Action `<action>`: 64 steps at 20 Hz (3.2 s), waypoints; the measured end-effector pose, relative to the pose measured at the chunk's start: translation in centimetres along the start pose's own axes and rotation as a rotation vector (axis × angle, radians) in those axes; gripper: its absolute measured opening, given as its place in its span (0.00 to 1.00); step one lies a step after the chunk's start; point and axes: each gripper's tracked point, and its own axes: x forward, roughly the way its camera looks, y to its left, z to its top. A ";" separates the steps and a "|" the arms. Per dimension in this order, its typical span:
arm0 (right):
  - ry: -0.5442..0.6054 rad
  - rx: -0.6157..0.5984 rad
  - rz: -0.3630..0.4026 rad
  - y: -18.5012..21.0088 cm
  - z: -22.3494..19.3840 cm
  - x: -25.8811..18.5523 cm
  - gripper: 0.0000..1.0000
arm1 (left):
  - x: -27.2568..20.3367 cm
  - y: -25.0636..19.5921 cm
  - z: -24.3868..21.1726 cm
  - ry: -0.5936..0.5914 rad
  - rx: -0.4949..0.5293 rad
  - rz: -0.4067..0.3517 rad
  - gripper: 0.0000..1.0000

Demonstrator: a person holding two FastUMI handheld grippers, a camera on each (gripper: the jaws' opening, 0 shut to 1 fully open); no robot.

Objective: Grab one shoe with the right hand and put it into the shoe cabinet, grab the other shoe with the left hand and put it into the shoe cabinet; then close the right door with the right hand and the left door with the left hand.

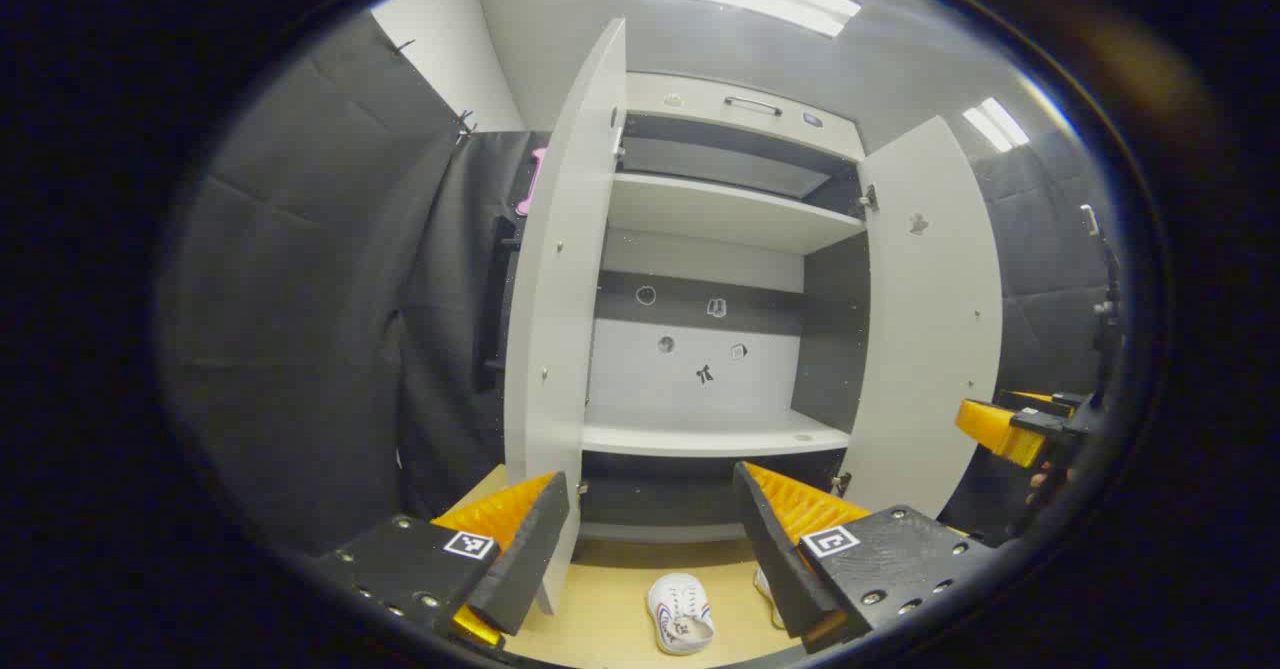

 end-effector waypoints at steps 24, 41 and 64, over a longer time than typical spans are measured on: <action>0.072 -0.014 0.006 1.0 -0.9 1.7 0.96 | 0.5 1.1 1.6 -0.041 0.049 -0.010 0.95; 0.435 0.083 0.135 6.5 -15.9 7.4 0.96 | -2.4 2.2 -3.6 0.037 0.048 0.014 0.95; 0.983 -0.278 0.191 8.5 -43.2 10.6 0.84 | -1.7 2.8 -7.1 0.139 0.065 -0.004 0.94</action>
